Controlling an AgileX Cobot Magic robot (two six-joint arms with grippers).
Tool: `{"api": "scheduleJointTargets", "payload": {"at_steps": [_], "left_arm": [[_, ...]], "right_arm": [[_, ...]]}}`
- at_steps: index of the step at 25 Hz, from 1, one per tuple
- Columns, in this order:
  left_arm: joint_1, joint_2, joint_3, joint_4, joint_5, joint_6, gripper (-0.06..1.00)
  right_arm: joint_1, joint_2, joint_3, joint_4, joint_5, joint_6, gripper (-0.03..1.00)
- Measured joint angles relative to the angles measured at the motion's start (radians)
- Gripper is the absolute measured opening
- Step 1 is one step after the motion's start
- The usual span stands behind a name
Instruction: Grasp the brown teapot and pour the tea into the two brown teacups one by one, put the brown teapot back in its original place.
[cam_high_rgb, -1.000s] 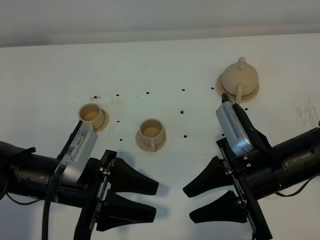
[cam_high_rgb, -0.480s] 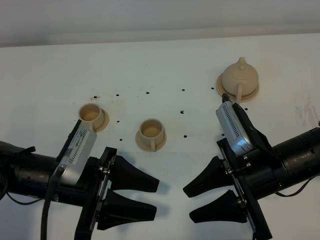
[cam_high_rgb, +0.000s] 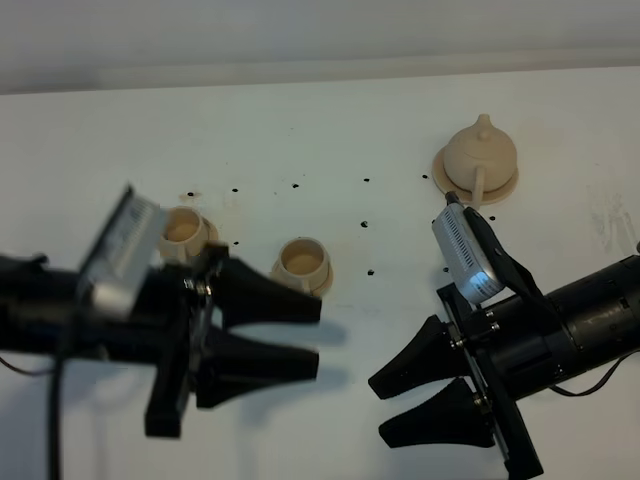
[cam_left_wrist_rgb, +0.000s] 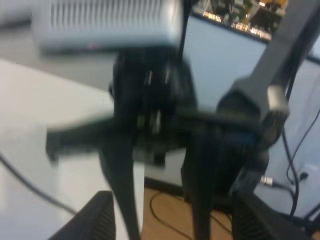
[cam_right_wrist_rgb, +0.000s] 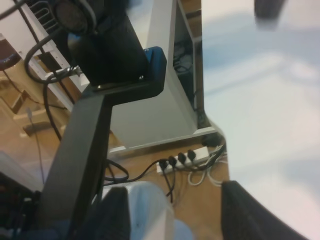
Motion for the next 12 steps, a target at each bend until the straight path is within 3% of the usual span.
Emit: {"api": "scheduleJointTargets", "payload": {"at_steps": [3,7,12], "left_arm": [[0.0,-0.112,-0.086,0.086,-0.044,-0.207,0.49],[0.0,-0.26,-0.188,0.291,-0.159,-0.562,0.49],[0.0,-0.441,-0.223,0.67,-0.263,-1.056,0.49]], "right_arm": [[0.0,0.0,-0.004,-0.005,0.0,0.048,0.41],[0.0,0.0,-0.04,-0.007,-0.026,0.185,0.41],[0.0,0.001,-0.121,-0.01,-0.183,0.356,0.41]]}}
